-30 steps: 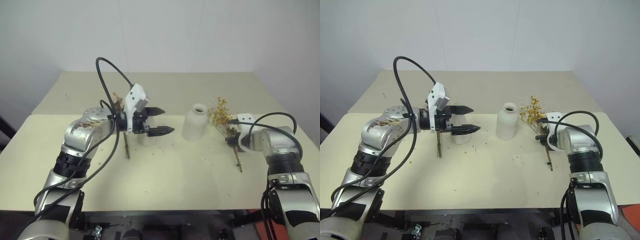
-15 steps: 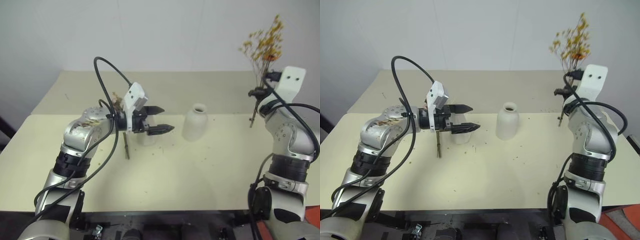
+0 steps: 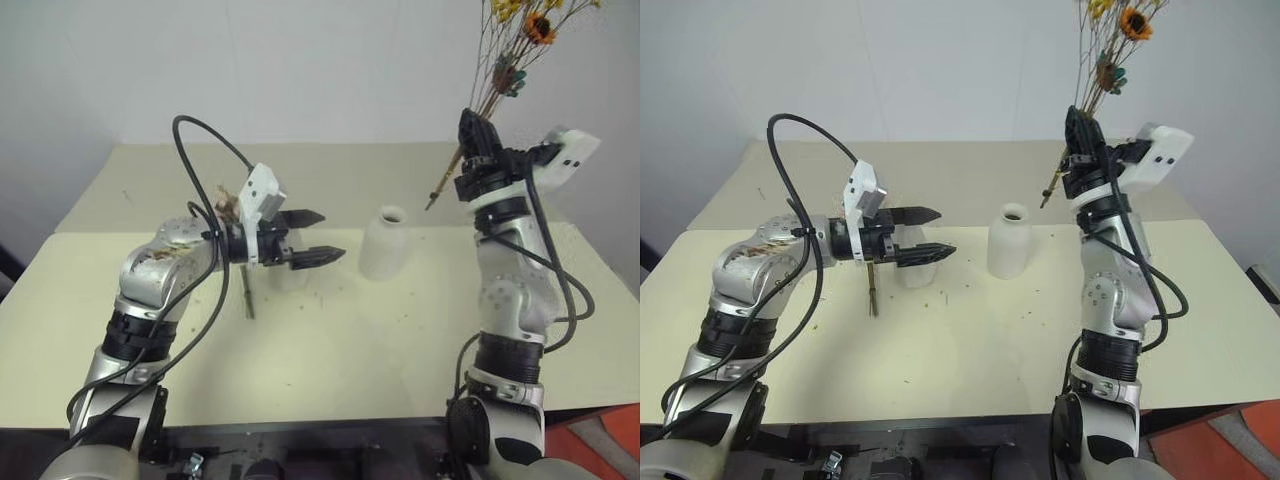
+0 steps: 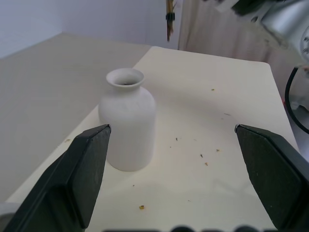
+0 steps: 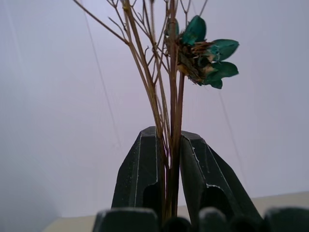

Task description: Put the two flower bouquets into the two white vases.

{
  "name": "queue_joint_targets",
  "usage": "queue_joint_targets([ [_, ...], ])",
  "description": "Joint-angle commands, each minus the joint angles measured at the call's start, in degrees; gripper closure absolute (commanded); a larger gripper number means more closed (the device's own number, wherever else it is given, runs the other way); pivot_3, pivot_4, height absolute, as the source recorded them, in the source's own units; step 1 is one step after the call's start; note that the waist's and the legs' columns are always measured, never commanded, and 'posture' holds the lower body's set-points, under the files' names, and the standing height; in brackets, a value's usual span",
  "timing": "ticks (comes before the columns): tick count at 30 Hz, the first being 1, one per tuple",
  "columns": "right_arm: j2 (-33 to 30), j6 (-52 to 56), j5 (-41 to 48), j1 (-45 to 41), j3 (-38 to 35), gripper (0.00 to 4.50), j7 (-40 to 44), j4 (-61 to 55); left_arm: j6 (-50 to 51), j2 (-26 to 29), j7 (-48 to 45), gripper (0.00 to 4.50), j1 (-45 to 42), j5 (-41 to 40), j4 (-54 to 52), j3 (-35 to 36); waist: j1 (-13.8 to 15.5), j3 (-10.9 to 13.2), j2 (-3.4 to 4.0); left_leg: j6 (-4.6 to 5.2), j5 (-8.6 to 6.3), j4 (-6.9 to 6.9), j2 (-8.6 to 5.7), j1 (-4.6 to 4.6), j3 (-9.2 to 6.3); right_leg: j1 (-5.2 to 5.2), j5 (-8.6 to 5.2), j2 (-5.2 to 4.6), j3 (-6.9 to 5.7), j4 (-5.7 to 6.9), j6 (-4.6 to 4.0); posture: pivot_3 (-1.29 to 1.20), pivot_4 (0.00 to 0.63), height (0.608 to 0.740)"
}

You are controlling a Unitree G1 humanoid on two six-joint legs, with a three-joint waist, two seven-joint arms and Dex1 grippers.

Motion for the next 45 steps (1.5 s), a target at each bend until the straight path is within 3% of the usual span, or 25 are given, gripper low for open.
queue_joint_targets([
  [1,0.82,-9.16,-0.44,-2.55,2.21,3.67,4.25,4.50,0.19,0.90,0.59,0.00,0.91,-1.12,-2.55,2.32,-0.12,0.01,0.02,0.00,0.00,-0.01,0.01,0.02,0.00,0.00,0.00,0.01,0.00,0.00,0.00,0.00,0.150,0.740],
  [12,1.57,-23.21,-2.06,-10.58,4.57,3.67,10.11,27.24,2.12,1.44,2.91,0.00,2.50,-1.67,-4.77,3.95,-0.06,0.04,0.06,-0.02,0.01,-0.01,0.00,0.04,0.00,0.01,0.02,-0.01,0.01,0.01,-0.03,0.00,0.150,0.740],
  [22,-2.01,-30.72,-3.46,-13.45,4.21,3.67,15.58,40.97,3.36,2.13,4.75,0.00,3.10,-4.26,-7.89,6.21,-0.07,0.07,0.06,-0.02,0.01,-0.06,-0.01,0.04,0.00,0.01,0.02,-0.02,0.01,-0.02,-0.03,0.00,0.150,0.740],
  [43,-0.91,-32.91,-2.87,-7.91,4.96,3.67,16.32,40.37,3.95,1.94,7.20,0.00,3.89,-6.53,-8.90,6.61,-0.16,0.14,0.16,-0.07,0.04,-0.06,-0.01,0.08,-0.01,0.02,0.03,-0.01,0.02,0.02,-0.04,0.00,0.150,0.740],
  [45,-1.18,-32.50,-2.90,-6.89,4.97,3.16,15.86,38.94,3.93,1.92,7.24,0.00,3.83,-6.54,-8.87,6.48,-0.10,0.14,0.16,-0.07,0.04,-0.06,-0.01,0.08,-0.01,0.02,0.03,-0.01,0.02,0.02,-0.04,0.00,0.150,0.740],
])
